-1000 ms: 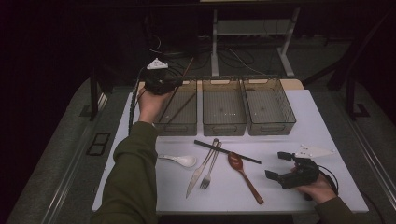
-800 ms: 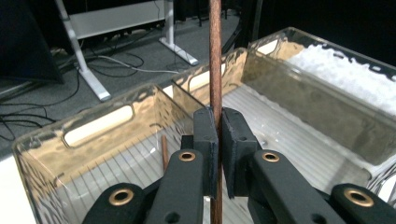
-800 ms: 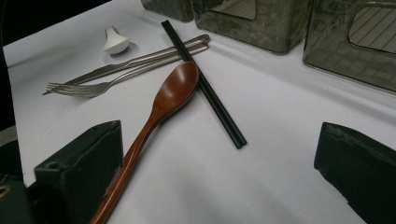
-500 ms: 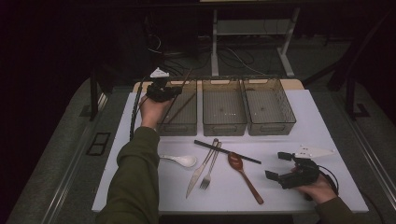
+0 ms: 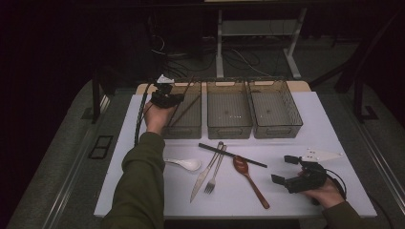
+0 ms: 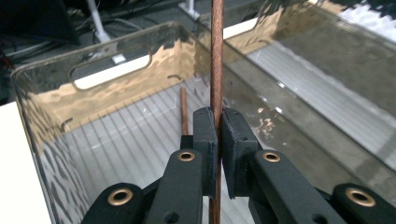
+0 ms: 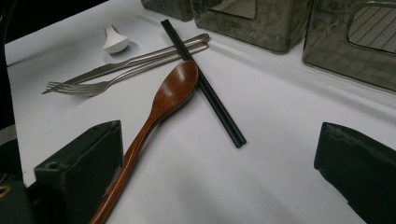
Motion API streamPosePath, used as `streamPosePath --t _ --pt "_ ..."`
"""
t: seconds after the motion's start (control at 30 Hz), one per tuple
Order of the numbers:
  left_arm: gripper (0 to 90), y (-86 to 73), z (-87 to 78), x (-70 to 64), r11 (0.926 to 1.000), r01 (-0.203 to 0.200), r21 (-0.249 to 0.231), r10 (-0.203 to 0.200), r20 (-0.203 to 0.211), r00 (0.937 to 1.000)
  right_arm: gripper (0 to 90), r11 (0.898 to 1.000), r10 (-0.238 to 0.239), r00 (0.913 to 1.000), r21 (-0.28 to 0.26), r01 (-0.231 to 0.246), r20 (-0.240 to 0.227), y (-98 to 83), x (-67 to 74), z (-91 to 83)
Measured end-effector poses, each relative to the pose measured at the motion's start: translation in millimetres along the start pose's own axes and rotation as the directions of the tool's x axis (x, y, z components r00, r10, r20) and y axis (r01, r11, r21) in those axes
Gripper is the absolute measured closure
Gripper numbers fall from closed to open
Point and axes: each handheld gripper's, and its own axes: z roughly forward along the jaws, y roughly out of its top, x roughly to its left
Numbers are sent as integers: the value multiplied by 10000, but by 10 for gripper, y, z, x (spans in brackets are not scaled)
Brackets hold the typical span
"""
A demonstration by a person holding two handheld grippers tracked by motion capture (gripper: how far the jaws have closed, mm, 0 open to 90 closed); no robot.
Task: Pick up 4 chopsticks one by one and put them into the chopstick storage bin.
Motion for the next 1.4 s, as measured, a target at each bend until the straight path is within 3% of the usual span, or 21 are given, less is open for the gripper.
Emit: streamPosePath --t 0.3,0.63,1.1,1.27,1.4 --pt "802 2 38 -14 9991 18 413 4 -530 9986 10 10000 -3 10000 -26 3 -19 1 2 -4" --pt "694 32 -9 -37 9995 -168 281 183 -530 9984 10 10000 -12 10000 -26 12 -9 1 3 -4" --pt "543 124 -222 -124 9977 -674 -35 674 40 9977 10 10000 -16 10000 -20 16 9 1 5 -1" --pt "464 147 -322 -192 9945 -1044 -56 1045 300 9941 10 10000 -14 10000 -16 14 24 1 5 -2" --pt "409 156 -407 -251 9939 -1102 -107 1107 720 9912 10 10000 -20 10000 -12 20 30 1 4 -1"
